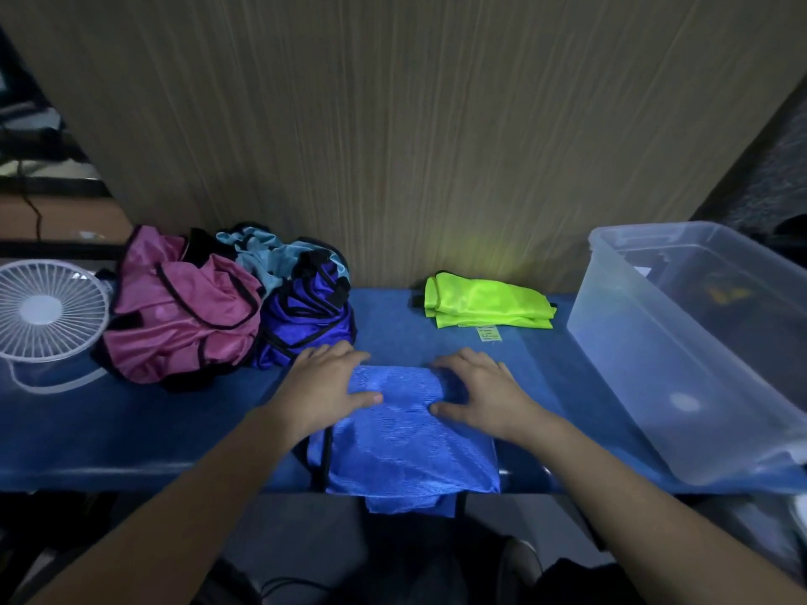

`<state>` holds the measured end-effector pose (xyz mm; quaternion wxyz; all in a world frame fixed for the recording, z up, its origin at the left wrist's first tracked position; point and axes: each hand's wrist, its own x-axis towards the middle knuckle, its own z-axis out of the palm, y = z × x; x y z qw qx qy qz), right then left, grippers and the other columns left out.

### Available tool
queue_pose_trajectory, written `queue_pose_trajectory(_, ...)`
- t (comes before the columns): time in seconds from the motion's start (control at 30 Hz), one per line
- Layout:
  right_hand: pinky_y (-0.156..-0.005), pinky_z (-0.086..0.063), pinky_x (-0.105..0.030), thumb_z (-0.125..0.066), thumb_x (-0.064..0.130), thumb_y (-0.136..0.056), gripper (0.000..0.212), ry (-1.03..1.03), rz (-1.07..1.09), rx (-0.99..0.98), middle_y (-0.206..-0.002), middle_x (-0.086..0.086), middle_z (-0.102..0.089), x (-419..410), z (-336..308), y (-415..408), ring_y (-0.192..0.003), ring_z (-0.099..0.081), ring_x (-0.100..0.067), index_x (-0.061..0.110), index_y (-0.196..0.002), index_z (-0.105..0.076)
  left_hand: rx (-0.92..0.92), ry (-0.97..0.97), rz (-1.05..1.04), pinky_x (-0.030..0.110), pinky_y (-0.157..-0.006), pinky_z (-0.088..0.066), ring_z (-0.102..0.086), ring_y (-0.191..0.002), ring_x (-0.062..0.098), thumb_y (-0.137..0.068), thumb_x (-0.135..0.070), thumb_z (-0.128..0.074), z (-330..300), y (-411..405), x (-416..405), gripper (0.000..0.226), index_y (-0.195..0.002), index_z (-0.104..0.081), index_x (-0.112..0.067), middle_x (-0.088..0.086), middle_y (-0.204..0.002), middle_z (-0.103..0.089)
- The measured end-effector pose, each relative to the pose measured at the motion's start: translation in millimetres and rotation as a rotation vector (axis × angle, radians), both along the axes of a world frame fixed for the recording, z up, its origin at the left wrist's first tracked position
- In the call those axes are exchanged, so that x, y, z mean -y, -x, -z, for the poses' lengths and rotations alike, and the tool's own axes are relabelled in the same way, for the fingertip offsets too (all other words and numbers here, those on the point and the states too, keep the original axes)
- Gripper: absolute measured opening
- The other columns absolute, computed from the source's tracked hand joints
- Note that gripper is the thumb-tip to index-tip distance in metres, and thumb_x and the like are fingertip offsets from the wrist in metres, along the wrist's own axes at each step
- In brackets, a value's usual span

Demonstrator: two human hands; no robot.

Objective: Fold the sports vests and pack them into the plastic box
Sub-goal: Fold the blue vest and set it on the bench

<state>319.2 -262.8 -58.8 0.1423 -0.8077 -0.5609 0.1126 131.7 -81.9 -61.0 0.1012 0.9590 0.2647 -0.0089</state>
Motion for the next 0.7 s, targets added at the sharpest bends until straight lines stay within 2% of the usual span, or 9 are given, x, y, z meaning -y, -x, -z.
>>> queue_pose_trajectory(0.1,-0.09,-0.027,-0.031,-0.075,0.05,-0.079,0.063,0.046,0.001,-0.032,-0.118,0.007,-0.049,-9,-4,-1,-0.119,-0.042,-0.017,0.029,-0.134,-0.053,-0.014,0.066,0.002,0.034,-0.102,-0.033,-0.044,-0.121,0.021,-0.082,-0.063,-0.069,-2,-9,-4,0.067,-0.135,-0.054,-0.026,-0.007,-0.112,-0.045)
queue_pose_trajectory(0.2,-0.092,-0.033,-0.036,-0.076,0.048,-0.077,0.053,0.122,-0.037,-0.017,-0.108,0.004,-0.047,-18,-8,-4,-0.112,-0.045,-0.02,0.021,-0.119,-0.059,-0.008,0.155,0.016,0.032,-0.092,-0.039,-0.047,-0.111,0.018,-0.079,-0.055,-0.076,-4,-17,-7,0.053,-0.12,-0.062,-0.023,-0.007,-0.107,-0.046)
queue_pose_trajectory(0.27,-0.093,-0.037,-0.038,-0.077,0.047,-0.077,0.049,0.153,-0.048,-0.031,-0.108,0.002,-0.051,-22,-11,-7,-0.106,-0.048,-0.02,0.018,-0.113,-0.06,0.017,0.185,0.012,0.032,-0.083,-0.042,-0.052,-0.103,0.016,-0.078,-0.052,-0.078,-5,-21,-10,0.041,-0.106,-0.063,-0.025,-0.005,-0.105,-0.054)
queue_pose_trajectory(0.37,-0.083,-0.048,-0.038,-0.08,0.037,-0.076,0.037,0.11,-0.011,-0.134,-0.098,-0.001,-0.062,-26,-17,-15,-0.092,-0.057,-0.021,0.017,-0.099,-0.06,0.123,0.181,-0.04,0.032,-0.068,-0.04,-0.057,-0.088,0.015,-0.077,-0.051,-0.08,-10,-27,-11,0.034,-0.089,-0.055,-0.031,-0.009,-0.091,-0.06)
queue_pose_trajectory(0.47,-0.072,-0.046,-0.033,-0.082,0.032,-0.077,0.034,0.081,0.034,-0.209,-0.096,0.002,-0.064,-29,-25,-28,-0.087,-0.059,-0.018,0.022,-0.097,-0.057,0.219,0.146,-0.081,0.032,-0.07,-0.042,-0.059,-0.088,0.015,-0.077,-0.051,-0.079,-15,-35,-10,0.032,-0.093,-0.058,-0.032,-0.009,-0.088,-0.065)
queue_pose_trajectory(0.53,-0.069,-0.043,-0.027,-0.082,0.035,-0.078,0.033,0.09,0.039,-0.257,-0.097,0.007,-0.064,-29,-28,-35,-0.087,-0.06,-0.015,0.027,-0.098,-0.057,0.214,0.154,-0.088,0.032,-0.075,-0.046,-0.061,-0.09,0.013,-0.078,-0.05,-0.078,-16,-37,-11,0.032,-0.101,-0.063,-0.033,-0.011,-0.091,-0.067)
queue_pose_trajectory(0.6,-0.073,-0.047,-0.027,-0.078,0.039,-0.082,0.028,0.112,0.043,-0.302,-0.099,0.007,-0.066,-27,-28,-38,-0.089,-0.063,-0.014,0.028,-0.1,-0.059,0.157,0.233,-0.084,0.032,-0.08,-0.049,-0.062,-0.091,0.01,-0.079,-0.049,-0.078,-16,-34,-16,0.035,-0.106,-0.065,-0.033,-0.013,-0.096,-0.068)
queue_pose_trajectory(0.7,-0.082,-0.053,-0.036,-0.073,0.041,-0.085,0.025,0.132,0.053,-0.326,-0.098,0.0,-0.07,-25,-28,-39,-0.09,-0.066,-0.018,0.022,-0.1,-0.066,0.085,0.351,-0.079,0.034,-0.087,-0.052,-0.065,-0.095,0.007,-0.08,-0.048,-0.079,-20,-27,-24,0.035,-0.109,-0.065,-0.033,-0.015,-0.101,-0.068)
